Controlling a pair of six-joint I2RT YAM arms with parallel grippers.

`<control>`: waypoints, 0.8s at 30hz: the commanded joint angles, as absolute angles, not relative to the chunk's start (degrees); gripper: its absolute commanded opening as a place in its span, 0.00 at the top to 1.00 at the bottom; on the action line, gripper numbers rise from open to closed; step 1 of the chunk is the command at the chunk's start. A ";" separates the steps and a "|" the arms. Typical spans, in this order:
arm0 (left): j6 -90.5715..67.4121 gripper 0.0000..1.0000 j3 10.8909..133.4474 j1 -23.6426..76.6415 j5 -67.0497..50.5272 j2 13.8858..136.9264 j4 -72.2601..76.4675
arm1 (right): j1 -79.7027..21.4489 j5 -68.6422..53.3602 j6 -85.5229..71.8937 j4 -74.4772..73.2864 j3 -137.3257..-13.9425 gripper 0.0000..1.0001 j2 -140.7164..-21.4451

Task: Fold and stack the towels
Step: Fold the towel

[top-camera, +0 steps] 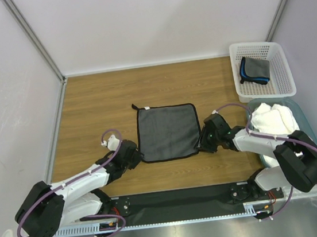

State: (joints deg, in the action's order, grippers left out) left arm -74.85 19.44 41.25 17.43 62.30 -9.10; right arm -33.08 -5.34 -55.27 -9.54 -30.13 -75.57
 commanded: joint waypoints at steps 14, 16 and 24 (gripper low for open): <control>-71.46 0.73 20.13 41.75 19.42 66.00 -8.53 | -34.19 2.47 -51.06 -24.87 -34.98 0.66 -75.67; -71.19 0.73 20.21 41.66 19.16 66.27 -8.53 | -34.19 0.97 -52.37 -25.66 -35.94 0.55 -75.50; -69.79 0.73 20.39 41.75 19.07 65.39 -7.38 | -34.01 -6.41 -61.86 -23.47 -32.44 0.25 -69.70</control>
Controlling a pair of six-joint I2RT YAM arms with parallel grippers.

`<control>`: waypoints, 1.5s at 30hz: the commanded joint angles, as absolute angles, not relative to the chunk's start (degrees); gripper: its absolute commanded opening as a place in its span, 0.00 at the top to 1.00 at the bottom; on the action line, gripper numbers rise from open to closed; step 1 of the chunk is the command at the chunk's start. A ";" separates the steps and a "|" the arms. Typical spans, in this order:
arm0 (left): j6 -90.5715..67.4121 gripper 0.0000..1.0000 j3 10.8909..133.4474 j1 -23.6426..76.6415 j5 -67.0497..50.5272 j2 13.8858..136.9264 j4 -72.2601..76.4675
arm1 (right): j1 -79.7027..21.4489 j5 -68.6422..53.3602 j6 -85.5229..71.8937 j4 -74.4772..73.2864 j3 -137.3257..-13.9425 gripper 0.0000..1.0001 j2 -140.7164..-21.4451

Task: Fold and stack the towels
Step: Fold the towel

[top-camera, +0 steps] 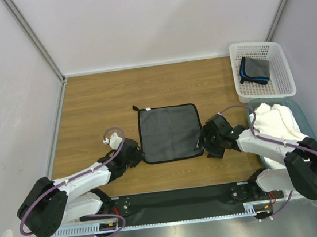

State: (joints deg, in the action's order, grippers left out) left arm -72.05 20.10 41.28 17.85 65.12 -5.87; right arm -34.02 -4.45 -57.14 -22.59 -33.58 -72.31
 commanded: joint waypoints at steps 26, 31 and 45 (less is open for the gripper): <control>-67.85 0.76 18.55 41.66 16.44 66.53 -2.64 | -35.60 0.00 -86.91 -6.07 -17.67 0.31 -65.39; -67.85 0.76 18.37 41.66 16.44 66.53 -2.55 | -35.59 6.32 -87.80 -7.82 -17.40 0.34 -62.85; -67.68 0.76 18.11 41.66 16.26 67.24 -1.85 | -34.98 10.64 -87.89 -2.64 -14.86 0.35 -60.21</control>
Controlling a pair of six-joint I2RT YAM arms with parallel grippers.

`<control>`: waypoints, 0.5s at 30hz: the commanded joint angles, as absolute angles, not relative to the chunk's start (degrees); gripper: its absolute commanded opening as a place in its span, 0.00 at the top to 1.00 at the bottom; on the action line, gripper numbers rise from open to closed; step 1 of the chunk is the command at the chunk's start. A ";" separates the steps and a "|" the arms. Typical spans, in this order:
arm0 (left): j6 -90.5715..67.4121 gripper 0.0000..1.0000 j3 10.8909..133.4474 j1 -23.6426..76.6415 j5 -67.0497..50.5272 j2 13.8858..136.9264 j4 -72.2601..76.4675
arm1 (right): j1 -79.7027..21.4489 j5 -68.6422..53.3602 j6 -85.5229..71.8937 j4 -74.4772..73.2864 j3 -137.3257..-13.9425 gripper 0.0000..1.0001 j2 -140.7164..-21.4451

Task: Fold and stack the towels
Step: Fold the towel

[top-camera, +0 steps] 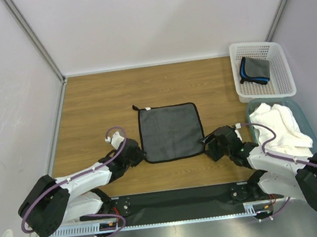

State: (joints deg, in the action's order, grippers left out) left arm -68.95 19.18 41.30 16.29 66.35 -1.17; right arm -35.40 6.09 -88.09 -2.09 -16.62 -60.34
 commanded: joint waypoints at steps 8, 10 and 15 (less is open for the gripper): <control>-67.59 0.76 18.02 41.57 16.35 67.24 -1.93 | -33.93 10.55 -85.44 -2.72 -16.78 0.35 -58.98; -67.50 0.76 17.93 41.57 16.44 67.32 -1.85 | -34.01 11.33 -84.99 -3.25 -17.31 0.36 -58.62; -67.15 0.76 18.19 41.57 16.17 67.76 -1.49 | -33.75 11.52 -83.41 -2.20 -17.93 0.36 -58.62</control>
State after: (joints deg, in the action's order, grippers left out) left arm -68.90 19.18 41.30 16.27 66.65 -0.82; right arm -34.02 8.58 -85.38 -2.15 -16.21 -59.02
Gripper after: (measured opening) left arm 0.234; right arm 0.640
